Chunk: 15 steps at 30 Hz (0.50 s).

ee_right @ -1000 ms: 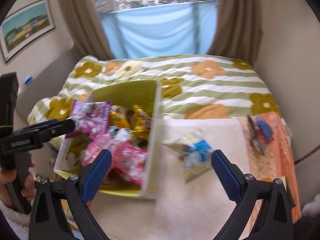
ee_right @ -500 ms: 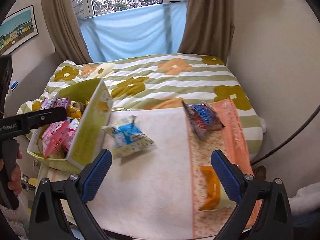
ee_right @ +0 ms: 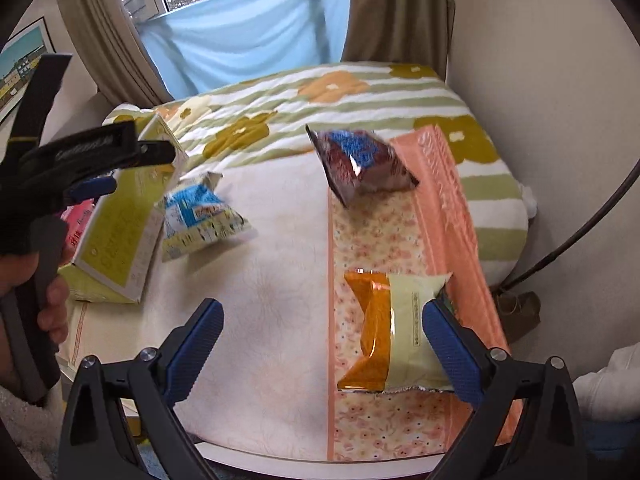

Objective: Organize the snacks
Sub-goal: 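Move both grippers back to the remaining snacks on the table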

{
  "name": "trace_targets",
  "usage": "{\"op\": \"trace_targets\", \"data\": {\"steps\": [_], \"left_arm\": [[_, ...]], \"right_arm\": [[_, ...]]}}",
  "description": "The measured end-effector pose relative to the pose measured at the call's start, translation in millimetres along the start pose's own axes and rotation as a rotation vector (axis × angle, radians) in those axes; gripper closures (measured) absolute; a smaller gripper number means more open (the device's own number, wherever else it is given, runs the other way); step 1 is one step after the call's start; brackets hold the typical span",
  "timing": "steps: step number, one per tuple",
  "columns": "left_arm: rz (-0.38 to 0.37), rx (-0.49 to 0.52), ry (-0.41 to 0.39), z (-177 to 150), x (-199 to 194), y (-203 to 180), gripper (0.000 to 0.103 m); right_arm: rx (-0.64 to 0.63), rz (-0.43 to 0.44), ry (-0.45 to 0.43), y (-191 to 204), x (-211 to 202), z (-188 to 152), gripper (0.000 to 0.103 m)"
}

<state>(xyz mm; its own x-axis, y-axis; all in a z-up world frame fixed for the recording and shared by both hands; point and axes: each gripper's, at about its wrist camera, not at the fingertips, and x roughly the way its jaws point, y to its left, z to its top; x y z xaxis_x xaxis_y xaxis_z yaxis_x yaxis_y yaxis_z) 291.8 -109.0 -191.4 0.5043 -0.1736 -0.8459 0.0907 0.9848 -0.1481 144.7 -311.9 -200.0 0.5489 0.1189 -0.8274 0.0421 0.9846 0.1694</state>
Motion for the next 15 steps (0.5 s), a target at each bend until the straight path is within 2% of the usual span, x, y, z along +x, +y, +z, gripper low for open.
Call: {"op": "trace_targets", "data": {"steps": [3,7,10,15], "left_arm": [[0.014,-0.007,0.038,1,25,-1,0.0],[0.074,0.049,0.096,3,61,-8,0.0],[0.112,0.085,0.105,5,75,-10,0.0],[0.185,0.136,0.123,11,92,-9,0.0]], "right_arm": [[0.021,-0.009,0.034,-5,17,-7,0.004],[0.024,-0.068,0.063,-10,36,-14,0.004],[0.057,-0.097,0.091,-16,46,-16,0.004],[0.042,-0.193,0.122,-23,58,-17,0.004]]}}
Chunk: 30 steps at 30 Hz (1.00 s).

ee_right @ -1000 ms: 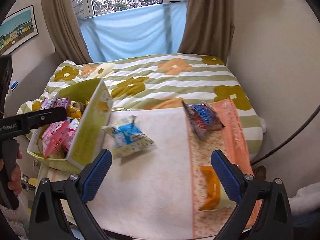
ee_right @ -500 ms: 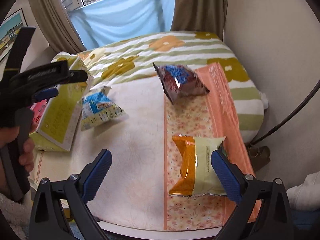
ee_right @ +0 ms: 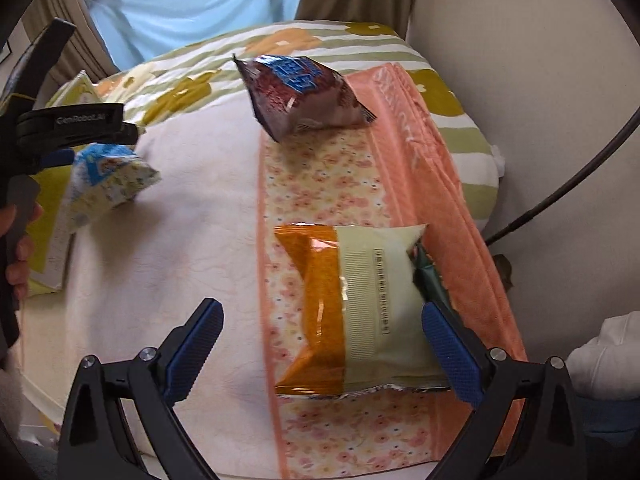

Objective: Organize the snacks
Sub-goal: 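Move both grippers back to the remaining snacks on the table, then grasp the blue-white chips bag with the left gripper while the right grasps the orange-cream bag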

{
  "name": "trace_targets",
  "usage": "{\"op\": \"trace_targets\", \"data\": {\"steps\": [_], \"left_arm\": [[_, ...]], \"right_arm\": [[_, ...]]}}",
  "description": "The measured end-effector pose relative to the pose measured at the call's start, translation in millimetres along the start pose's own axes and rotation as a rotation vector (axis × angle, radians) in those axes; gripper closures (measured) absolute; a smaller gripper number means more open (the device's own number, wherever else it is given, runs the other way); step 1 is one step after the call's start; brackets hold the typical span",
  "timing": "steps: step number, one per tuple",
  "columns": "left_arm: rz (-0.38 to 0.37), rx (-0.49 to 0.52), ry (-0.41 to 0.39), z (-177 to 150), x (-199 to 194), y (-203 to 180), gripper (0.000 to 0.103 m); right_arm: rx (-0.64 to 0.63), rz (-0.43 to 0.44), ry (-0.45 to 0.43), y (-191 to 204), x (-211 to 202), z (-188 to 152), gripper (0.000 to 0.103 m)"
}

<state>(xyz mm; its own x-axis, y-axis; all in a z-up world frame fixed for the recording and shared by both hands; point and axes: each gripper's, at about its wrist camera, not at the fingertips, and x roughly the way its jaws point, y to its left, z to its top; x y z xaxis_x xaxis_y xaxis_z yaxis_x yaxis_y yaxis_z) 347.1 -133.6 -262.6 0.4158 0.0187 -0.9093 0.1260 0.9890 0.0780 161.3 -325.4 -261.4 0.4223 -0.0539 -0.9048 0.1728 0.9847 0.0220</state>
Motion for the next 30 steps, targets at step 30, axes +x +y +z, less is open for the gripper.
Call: {"op": "trace_targets", "data": {"steps": [30], "left_arm": [[-0.09,0.12,0.2,-36,27,-1,0.033]], "right_arm": [[0.022,-0.022,0.096,-10,29,5,0.022]]}}
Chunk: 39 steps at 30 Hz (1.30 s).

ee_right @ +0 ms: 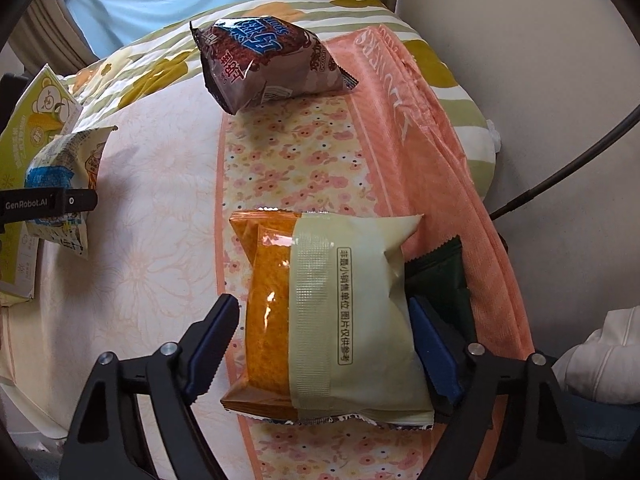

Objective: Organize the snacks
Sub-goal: 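Grasp the blue-white chips bag with the left gripper while the right grasps the orange-cream bag, then carry both bags into the cardboard box and open both grippers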

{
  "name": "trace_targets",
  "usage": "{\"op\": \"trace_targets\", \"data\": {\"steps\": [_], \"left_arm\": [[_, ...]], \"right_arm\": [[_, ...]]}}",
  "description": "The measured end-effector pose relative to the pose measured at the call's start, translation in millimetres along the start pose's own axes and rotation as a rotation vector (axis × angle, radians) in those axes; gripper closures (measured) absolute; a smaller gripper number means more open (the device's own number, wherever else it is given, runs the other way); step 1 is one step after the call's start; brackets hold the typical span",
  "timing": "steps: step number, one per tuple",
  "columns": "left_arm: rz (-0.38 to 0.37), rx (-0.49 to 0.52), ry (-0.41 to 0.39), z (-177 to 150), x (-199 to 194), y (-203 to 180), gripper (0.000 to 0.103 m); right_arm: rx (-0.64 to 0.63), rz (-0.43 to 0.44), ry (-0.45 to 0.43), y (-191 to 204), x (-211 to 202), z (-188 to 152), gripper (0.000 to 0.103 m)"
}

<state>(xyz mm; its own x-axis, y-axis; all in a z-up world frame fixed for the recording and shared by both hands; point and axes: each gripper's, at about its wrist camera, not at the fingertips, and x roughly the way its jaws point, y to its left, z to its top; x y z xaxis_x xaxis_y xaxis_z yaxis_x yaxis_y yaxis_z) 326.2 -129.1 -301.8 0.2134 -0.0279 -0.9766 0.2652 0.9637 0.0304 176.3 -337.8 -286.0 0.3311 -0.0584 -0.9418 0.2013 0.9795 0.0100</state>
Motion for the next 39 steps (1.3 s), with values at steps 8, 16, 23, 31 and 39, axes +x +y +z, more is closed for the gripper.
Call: {"op": "trace_targets", "data": {"steps": [8,16,23,31,39], "left_arm": [[-0.038,0.01,-0.032,-10,-16,-5,0.038],[-0.068,0.013,-0.098,-25,-55,-16,0.038],[-0.093,-0.03,-0.178,-33,-99,-16,0.038],[-0.101,-0.126,-0.317,-55,-178,13,0.038],[-0.043,-0.236,-0.445,-74,-237,92,0.038]], "right_arm": [[-0.031,-0.018,-0.002,3,3,3,0.029],[-0.055,0.006,-0.045,0,-14,2,0.041],[-0.102,0.043,-0.127,5,-50,10,0.042],[-0.247,0.134,-0.245,33,-97,30,0.042],[-0.372,0.263,-0.351,95,-141,62,0.042]]}}
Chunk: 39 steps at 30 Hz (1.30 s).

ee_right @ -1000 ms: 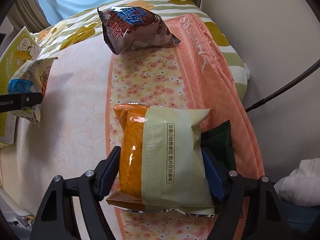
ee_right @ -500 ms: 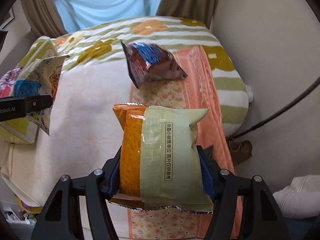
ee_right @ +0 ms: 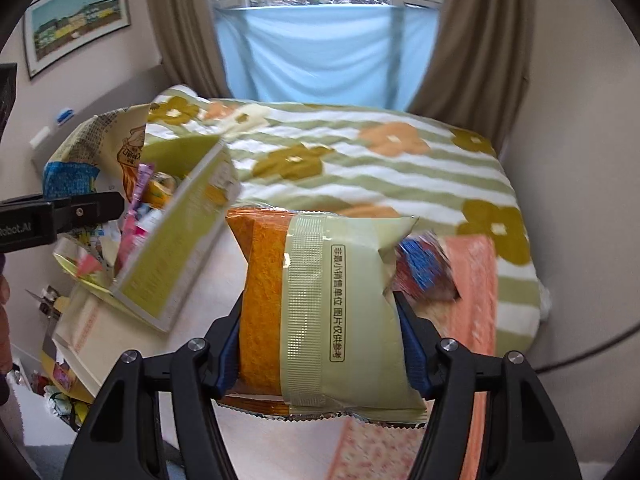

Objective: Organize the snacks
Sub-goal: 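Carry both bags into the cardboard box and open both grippers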

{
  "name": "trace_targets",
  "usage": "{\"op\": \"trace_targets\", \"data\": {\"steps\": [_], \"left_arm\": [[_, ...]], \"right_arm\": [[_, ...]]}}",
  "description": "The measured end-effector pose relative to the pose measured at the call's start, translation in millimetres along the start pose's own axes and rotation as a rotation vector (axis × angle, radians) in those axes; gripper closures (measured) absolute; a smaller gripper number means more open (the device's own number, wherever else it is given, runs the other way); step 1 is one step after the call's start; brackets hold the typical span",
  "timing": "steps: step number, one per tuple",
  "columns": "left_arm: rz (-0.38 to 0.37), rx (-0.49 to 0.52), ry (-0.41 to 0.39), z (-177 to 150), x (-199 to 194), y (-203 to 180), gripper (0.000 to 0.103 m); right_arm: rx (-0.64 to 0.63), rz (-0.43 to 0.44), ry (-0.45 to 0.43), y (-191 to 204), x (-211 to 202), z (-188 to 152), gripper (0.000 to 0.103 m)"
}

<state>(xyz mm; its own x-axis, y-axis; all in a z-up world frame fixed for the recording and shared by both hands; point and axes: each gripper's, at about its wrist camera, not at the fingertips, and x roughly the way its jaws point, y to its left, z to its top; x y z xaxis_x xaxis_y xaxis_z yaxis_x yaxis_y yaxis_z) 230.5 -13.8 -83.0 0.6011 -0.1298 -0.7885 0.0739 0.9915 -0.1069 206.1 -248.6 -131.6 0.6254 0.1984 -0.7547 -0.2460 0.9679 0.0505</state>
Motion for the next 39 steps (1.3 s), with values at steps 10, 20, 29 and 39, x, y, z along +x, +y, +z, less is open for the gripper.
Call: {"op": "trace_targets", "data": {"steps": [10,20,29,39], "left_arm": [[0.057,-0.082,-0.003,21,-2,126,0.038],[0.004,-0.047,0.126,7,42,196,0.036],[-0.085,-0.025,0.174,5,64,223,0.001],[-0.09,-0.061,0.149,12,53,232,0.001]], "right_arm": [[-0.059,0.171,-0.047,97,26,82,0.041],[-0.063,0.159,0.005,176,75,121,0.042],[0.02,0.095,0.078,193,102,118,0.042],[0.035,0.13,0.138,199,135,130,0.041]]}}
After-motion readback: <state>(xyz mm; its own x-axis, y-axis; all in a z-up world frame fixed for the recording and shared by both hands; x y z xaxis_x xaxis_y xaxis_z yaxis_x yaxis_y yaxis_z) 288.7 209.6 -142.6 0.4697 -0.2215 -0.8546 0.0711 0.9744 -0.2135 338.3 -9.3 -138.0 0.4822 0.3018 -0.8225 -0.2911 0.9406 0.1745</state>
